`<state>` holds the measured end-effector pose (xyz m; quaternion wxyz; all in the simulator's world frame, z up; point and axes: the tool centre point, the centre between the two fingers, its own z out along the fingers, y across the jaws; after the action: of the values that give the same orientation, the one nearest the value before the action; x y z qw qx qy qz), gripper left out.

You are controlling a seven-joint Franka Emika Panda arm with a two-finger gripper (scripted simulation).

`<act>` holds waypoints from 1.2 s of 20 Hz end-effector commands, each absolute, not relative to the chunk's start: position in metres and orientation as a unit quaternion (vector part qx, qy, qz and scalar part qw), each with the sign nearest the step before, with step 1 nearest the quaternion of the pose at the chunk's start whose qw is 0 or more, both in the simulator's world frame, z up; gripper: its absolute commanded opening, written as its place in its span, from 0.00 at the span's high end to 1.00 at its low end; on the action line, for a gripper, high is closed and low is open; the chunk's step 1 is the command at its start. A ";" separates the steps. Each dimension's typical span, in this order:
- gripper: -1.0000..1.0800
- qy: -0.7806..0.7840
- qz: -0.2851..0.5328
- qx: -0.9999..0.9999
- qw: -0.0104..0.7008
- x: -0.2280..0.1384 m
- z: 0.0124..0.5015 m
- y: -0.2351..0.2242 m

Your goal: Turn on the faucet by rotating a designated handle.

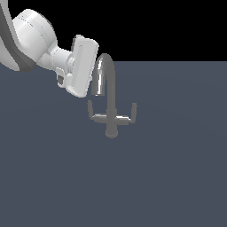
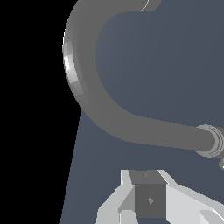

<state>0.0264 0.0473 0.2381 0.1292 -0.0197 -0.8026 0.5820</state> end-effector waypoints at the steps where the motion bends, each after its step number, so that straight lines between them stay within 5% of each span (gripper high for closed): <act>1: 1.00 -0.796 0.587 0.015 0.148 0.030 0.226 0.052; 24: 1.00 -0.712 0.595 0.239 0.288 0.045 0.135 0.081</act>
<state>0.0449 0.0797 0.1374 0.2830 0.2322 -0.7155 0.5950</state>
